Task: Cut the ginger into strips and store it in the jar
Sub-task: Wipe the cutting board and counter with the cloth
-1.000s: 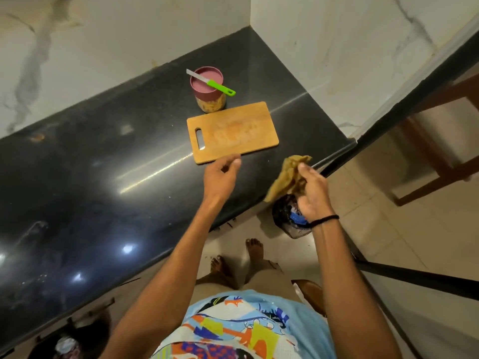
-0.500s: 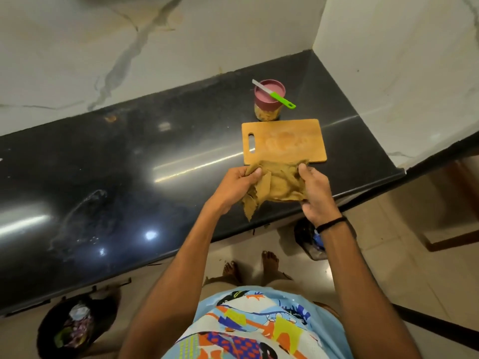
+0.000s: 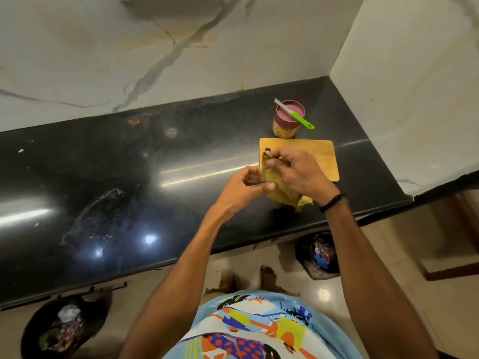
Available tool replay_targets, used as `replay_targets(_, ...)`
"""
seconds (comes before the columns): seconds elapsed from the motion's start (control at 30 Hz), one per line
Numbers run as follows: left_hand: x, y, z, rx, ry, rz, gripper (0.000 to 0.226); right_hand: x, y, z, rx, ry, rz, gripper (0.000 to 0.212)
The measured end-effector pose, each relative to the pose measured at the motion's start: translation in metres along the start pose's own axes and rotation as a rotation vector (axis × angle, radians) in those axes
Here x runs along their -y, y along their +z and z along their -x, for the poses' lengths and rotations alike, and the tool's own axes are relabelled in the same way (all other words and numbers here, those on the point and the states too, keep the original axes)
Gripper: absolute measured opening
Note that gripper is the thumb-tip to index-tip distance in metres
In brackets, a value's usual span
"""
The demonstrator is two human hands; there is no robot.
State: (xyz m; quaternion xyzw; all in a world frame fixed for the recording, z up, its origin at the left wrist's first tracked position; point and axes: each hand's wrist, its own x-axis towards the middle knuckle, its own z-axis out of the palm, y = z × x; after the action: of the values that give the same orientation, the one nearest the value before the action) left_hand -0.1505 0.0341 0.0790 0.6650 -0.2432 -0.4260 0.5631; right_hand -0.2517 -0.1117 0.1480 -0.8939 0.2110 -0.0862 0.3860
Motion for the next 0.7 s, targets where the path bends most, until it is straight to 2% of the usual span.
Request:
replay_targets(0.07, -0.005, 0.000, -0.005, 0.007, 0.053, -0.035, 0.045, 0.013, -0.008, -0.005, 0.081, -0.034, 0.039, 0.006)
replay_targets(0.2, -0.011, -0.005, -0.010, 0.132, 0.099, -0.151, 0.058, 0.031, -0.032, -0.010, 0.166, -0.083, -0.054, 0.012)
replay_targets(0.33, -0.014, -0.008, -0.010, 0.268, 0.022, -0.169, 0.038, 0.046, -0.050, -0.016, 0.217, -0.095, -0.092, 0.013)
replay_targets(0.47, -0.007, -0.011, -0.007, 0.331, -0.109, -0.186, 0.029, 0.047, -0.061, -0.027, 0.159, -0.057, -0.002, 0.019)
replay_targets(0.57, 0.004, -0.015, -0.007, 0.335, -0.245, 0.002, 0.033, 0.043, -0.059, -0.031, 0.104, -0.065, 0.153, 0.019)
replay_targets(0.7, 0.013, -0.025, -0.005, 0.299, -0.397, 0.343, 0.045, 0.043, -0.041, -0.014, 0.146, -0.145, 0.219, 0.020)
